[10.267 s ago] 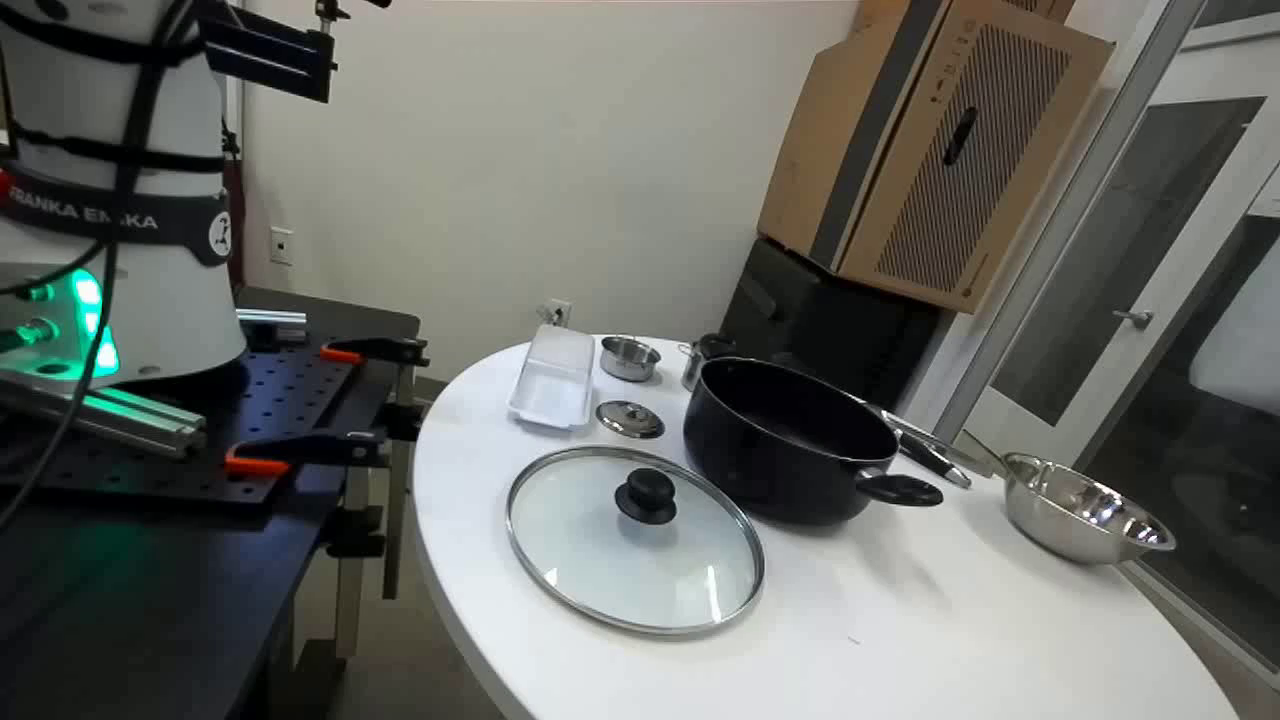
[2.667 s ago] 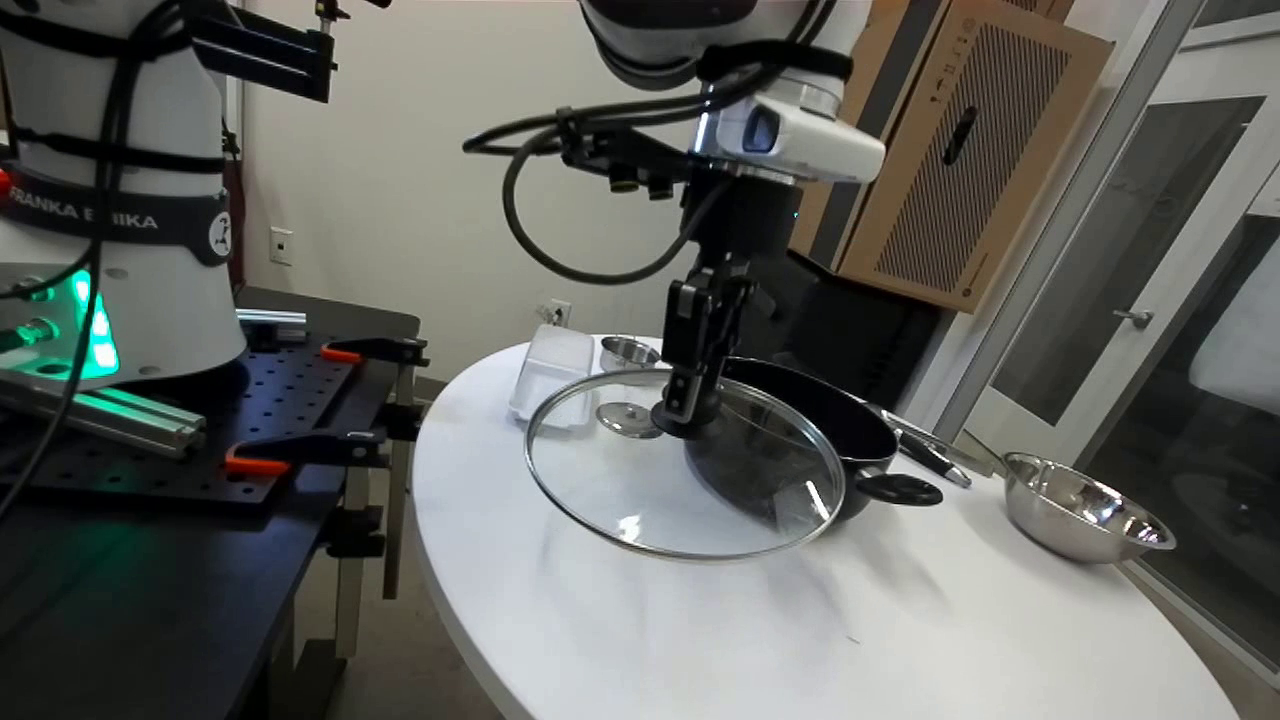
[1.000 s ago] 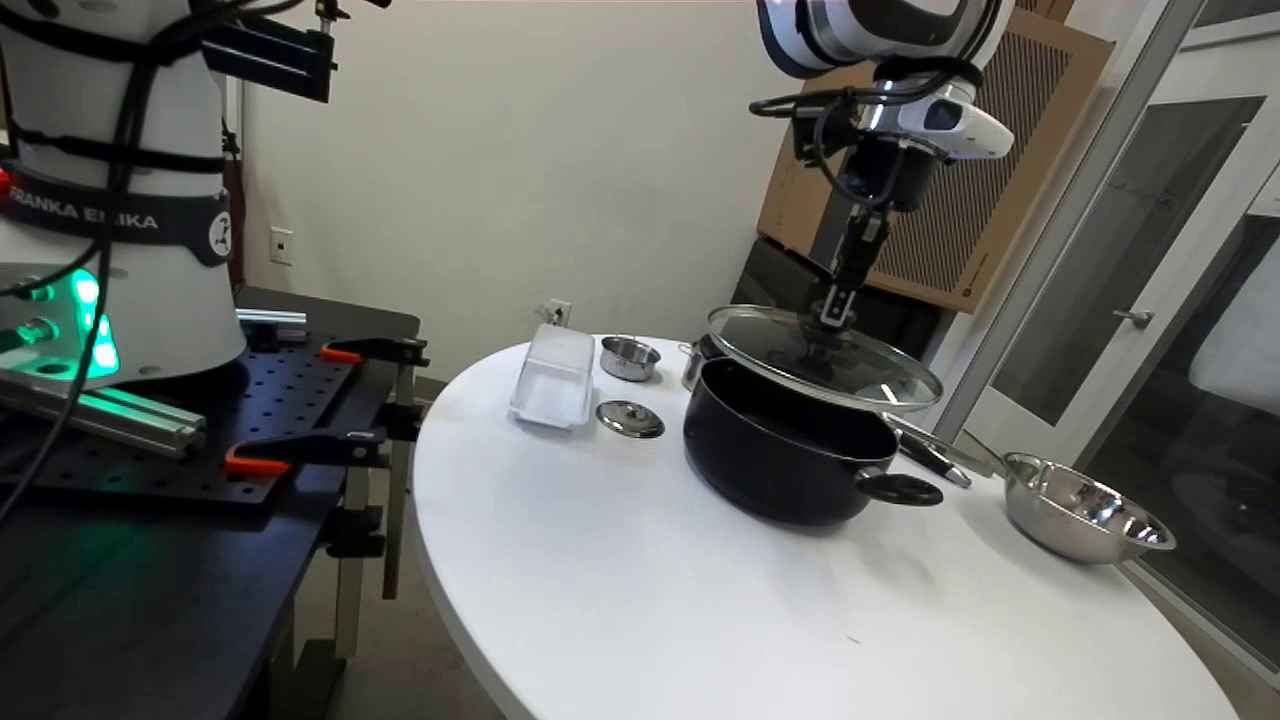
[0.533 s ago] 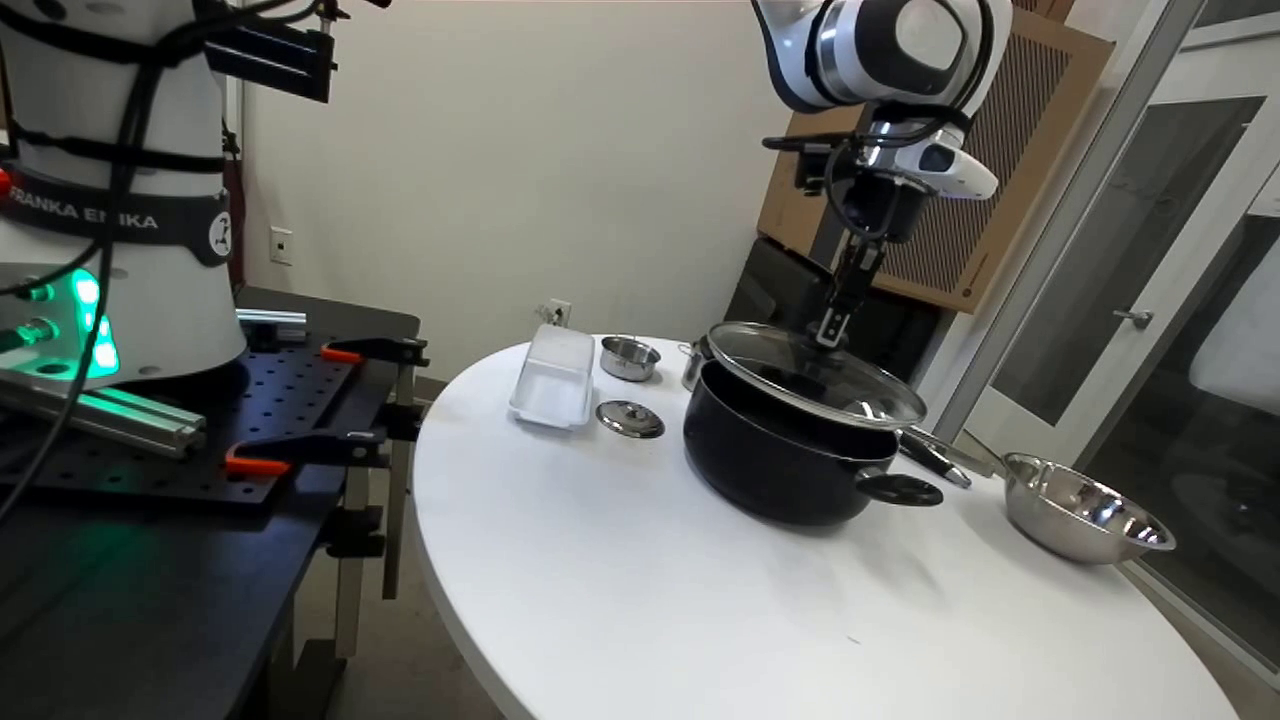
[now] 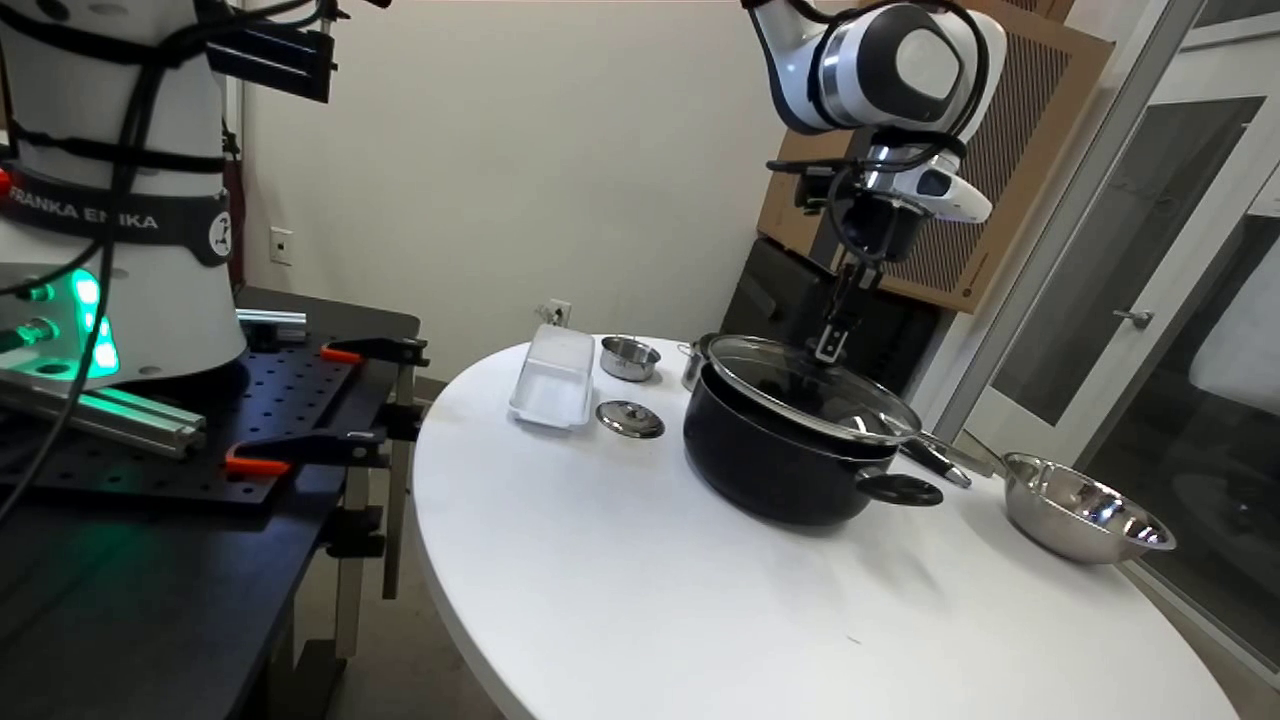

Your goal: Put the glass lid on top of the black pot

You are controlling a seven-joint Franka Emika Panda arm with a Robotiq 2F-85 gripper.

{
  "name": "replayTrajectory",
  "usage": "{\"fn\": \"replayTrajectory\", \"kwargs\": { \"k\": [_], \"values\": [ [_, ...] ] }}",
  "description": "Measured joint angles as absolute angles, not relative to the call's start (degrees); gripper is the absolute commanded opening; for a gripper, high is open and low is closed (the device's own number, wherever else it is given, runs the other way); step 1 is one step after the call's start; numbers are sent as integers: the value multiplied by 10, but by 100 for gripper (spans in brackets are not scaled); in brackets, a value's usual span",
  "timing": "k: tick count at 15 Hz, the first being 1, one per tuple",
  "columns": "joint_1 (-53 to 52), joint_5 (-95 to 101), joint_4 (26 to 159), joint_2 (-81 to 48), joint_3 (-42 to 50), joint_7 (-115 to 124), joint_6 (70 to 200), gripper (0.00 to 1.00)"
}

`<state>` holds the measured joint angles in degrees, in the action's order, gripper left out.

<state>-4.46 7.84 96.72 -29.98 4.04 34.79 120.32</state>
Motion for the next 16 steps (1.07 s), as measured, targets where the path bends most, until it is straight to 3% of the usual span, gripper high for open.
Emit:
{"fn": "replayTrajectory", "kwargs": {
  "k": [16],
  "values": [
    [-64, 78, 961, -328, 50, 349, 1203, 26]
  ]
}}
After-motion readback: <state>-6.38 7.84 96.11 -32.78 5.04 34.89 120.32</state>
